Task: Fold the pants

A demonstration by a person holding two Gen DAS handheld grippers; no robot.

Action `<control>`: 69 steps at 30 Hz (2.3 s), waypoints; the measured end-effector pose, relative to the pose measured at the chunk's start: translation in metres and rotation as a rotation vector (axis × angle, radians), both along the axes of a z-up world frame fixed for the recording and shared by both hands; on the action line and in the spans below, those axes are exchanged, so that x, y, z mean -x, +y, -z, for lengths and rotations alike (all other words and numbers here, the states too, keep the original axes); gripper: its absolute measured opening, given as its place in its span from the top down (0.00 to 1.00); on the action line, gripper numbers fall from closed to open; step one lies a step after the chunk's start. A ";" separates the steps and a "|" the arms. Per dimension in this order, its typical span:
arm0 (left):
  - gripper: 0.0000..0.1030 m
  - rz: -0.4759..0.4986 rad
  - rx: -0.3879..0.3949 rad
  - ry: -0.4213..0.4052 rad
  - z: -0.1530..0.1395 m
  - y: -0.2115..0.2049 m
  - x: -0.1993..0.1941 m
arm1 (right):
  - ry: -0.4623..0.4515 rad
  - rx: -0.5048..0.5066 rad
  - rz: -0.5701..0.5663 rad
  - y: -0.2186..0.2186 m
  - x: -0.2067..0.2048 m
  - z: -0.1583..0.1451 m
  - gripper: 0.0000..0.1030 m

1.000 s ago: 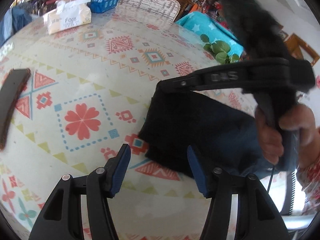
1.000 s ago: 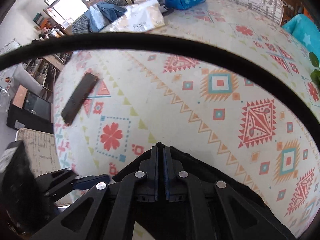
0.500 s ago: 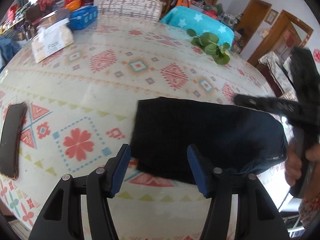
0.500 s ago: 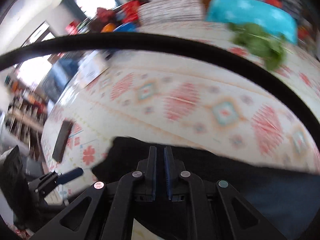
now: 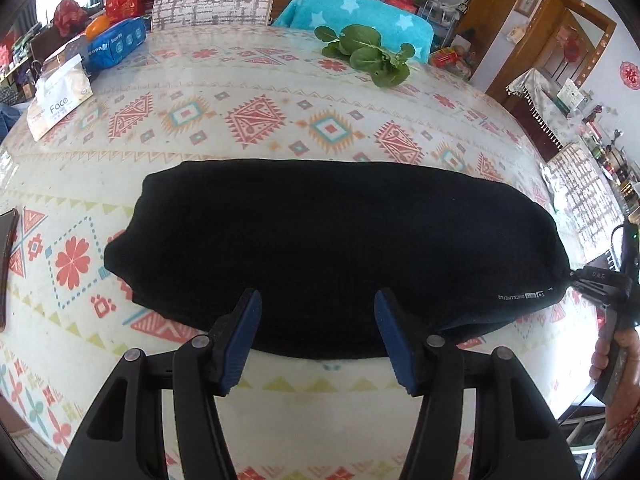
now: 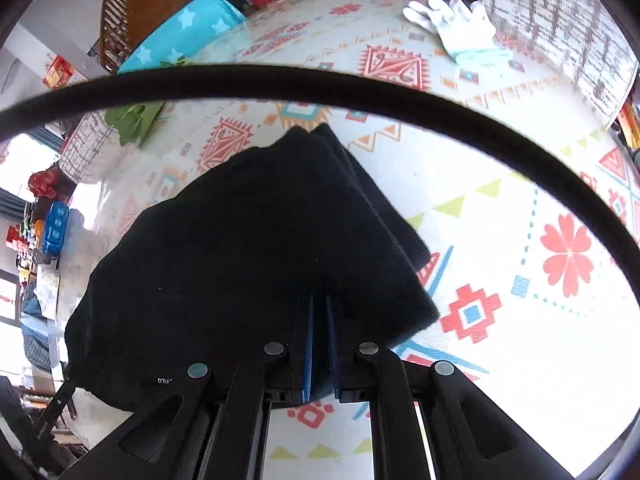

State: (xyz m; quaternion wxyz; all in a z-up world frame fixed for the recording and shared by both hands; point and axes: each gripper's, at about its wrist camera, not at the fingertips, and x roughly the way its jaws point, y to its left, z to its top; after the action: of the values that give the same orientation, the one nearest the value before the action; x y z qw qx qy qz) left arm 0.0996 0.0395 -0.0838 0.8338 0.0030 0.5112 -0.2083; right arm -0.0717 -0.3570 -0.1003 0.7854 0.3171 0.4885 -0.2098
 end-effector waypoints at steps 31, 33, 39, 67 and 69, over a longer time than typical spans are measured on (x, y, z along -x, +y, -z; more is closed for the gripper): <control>0.43 -0.067 -0.211 -0.148 -0.030 -0.055 0.050 | -0.031 0.252 -0.364 0.136 -0.001 -0.031 0.29; 0.43 -0.067 -0.210 -0.149 -0.030 -0.056 0.053 | -0.026 0.277 -0.401 0.146 0.001 -0.029 0.29; 0.43 -0.104 -0.214 -0.132 -0.025 -0.042 0.060 | -0.042 0.293 -0.448 0.159 -0.001 -0.032 0.29; 0.43 -0.399 -0.130 -0.033 -0.006 0.136 0.010 | 0.008 0.250 -0.184 0.097 0.003 -0.034 0.30; 0.43 -0.381 -0.131 -0.027 -0.005 0.127 0.008 | 0.028 0.245 -0.054 0.057 0.029 -0.033 0.30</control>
State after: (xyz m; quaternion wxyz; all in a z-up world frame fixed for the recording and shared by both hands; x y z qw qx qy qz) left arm 0.0917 0.1666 -0.0793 0.8630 -0.0364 0.5038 -0.0130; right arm -0.1010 -0.3001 -0.0671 0.8165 0.2025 0.4786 -0.2514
